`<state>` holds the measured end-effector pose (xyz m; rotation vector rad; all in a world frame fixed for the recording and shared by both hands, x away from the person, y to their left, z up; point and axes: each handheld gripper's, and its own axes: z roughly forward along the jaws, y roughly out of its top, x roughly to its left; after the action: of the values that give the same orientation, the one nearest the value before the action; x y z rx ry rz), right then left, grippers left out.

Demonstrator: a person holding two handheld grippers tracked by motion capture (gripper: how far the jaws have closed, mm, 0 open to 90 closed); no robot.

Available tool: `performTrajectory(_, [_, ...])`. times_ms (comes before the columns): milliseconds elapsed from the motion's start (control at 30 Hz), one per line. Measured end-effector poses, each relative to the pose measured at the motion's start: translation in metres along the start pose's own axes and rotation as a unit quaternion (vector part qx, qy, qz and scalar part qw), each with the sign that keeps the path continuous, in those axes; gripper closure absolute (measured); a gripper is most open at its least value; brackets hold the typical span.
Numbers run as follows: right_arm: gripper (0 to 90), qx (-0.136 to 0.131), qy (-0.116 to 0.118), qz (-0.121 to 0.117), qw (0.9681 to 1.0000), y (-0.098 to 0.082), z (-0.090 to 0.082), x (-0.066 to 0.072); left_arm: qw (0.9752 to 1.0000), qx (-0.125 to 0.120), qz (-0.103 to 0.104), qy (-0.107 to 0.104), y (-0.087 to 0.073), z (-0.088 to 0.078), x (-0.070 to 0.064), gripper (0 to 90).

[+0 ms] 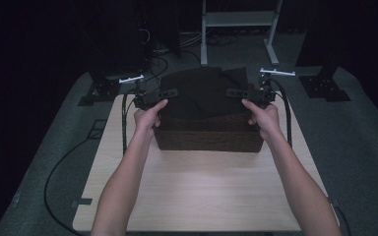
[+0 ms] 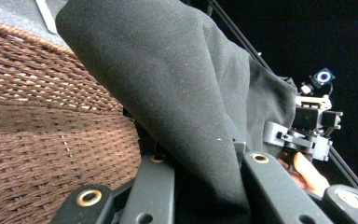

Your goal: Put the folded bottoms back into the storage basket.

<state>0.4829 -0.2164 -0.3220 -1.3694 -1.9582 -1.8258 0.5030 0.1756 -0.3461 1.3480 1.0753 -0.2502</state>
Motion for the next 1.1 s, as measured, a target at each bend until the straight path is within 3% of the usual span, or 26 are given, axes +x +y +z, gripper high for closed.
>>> performTrajectory(367, [77.3,0.016,-0.015,0.010,0.9997,0.002,0.010,-0.014,0.9997,0.007,-0.013,0.021,-0.002,0.012,0.017,79.6])
performTrajectory(600, [77.3,0.023,-0.023,0.014,0.9994,0.002,0.015,-0.025,0.9992,0.020,-0.003,0.035,0.003,0.021,0.016,79.6])
performTrajectory(1100, [77.2,0.041,-0.040,0.032,0.9979,-0.001,0.022,-0.044,0.9973,0.029,-0.018,0.064,-0.001,0.035,0.030,79.6])
